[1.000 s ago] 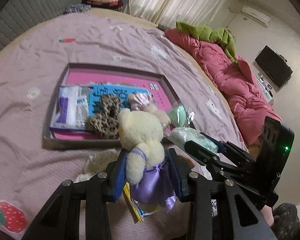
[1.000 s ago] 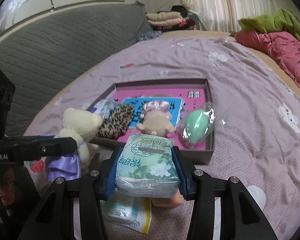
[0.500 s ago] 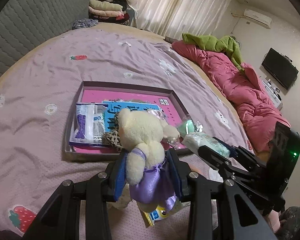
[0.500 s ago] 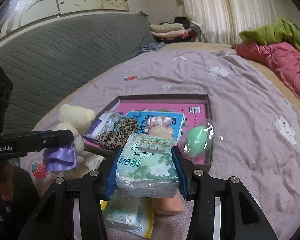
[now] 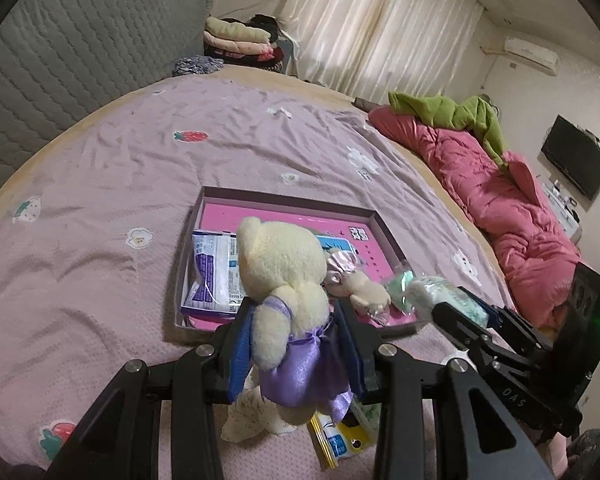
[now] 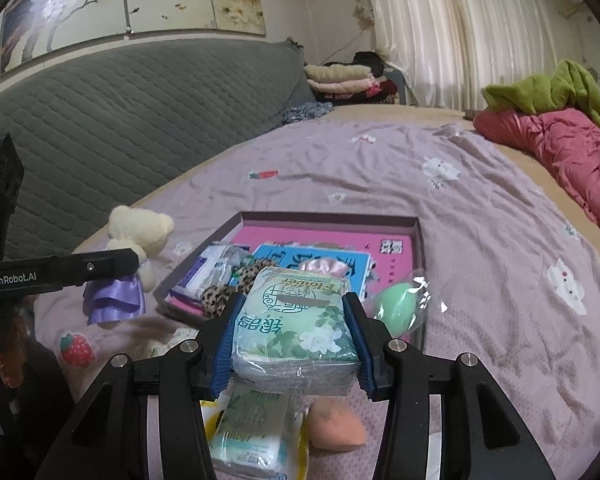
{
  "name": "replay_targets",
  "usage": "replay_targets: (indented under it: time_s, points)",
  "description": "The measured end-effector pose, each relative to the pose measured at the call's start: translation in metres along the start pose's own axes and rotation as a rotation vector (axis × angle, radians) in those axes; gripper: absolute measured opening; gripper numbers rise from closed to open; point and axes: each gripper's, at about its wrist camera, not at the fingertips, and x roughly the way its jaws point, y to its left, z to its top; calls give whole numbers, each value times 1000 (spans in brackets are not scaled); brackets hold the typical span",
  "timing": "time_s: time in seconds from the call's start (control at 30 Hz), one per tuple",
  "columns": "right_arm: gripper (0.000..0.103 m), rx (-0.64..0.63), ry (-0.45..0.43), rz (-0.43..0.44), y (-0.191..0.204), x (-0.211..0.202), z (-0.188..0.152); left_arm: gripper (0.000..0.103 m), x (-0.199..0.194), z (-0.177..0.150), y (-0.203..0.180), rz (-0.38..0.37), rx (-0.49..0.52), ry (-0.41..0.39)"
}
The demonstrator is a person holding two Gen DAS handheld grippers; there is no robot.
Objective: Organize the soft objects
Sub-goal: 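Lift and carry the cream bear and tissue pack over the pink box with both tools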
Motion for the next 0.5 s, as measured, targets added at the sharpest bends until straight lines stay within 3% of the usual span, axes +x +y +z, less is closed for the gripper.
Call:
replay_targets:
  time_s: [0.5]
  points:
    - [50,-8,-41,-12,-6,3,16,40,13,17,15,32,-26,-35]
